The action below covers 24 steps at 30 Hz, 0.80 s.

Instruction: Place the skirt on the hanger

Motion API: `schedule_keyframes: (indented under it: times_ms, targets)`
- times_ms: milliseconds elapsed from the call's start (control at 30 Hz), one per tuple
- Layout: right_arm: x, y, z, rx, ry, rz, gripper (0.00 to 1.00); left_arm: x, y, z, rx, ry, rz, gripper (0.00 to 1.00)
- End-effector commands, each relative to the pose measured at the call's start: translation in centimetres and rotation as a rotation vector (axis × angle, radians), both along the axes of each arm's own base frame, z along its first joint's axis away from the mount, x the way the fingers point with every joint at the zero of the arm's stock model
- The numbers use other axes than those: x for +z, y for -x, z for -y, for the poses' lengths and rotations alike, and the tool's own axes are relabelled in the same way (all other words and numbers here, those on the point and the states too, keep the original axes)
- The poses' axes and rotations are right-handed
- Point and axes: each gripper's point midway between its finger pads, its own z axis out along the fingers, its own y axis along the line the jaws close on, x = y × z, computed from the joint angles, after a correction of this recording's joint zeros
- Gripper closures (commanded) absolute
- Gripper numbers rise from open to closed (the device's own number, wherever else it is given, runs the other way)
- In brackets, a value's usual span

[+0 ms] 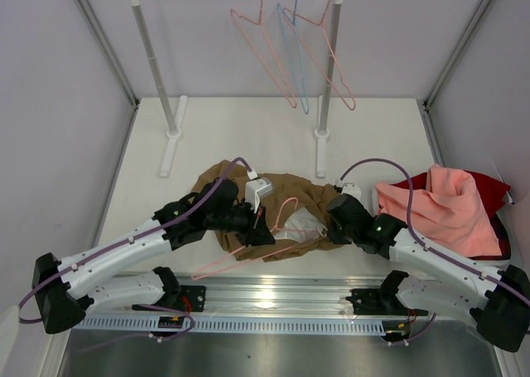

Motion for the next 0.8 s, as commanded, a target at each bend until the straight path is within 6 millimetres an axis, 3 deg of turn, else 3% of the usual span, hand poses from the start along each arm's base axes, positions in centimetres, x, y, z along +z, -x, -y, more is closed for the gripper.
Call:
schedule_keyframes:
  times_ms: [0, 67, 267, 767]
  targets:
    - [-0.7, 0.1, 0.9, -0.047, 0.02, 0.006, 0.85, 0.3, -0.3, 0.8, 0.011, 0.033, 0.015, 1.0]
    - [-0.9, 0.2, 0.9, -0.046, 0.019, 0.002, 0.85, 0.0, -0.3, 0.8, 0.011, 0.025, 0.014, 1.0]
    - [-1.3, 0.0, 0.9, -0.052, 0.028, -0.001, 0.86, 2.0, -0.9, 0.4, 0.005, 0.023, 0.091, 1.0]
    - [0.5, -0.8, 0.2, -0.052, 0.006, 0.03, 0.78, 3.2, -1.3, -0.9, -0.02, -0.038, 0.186, 1.0]
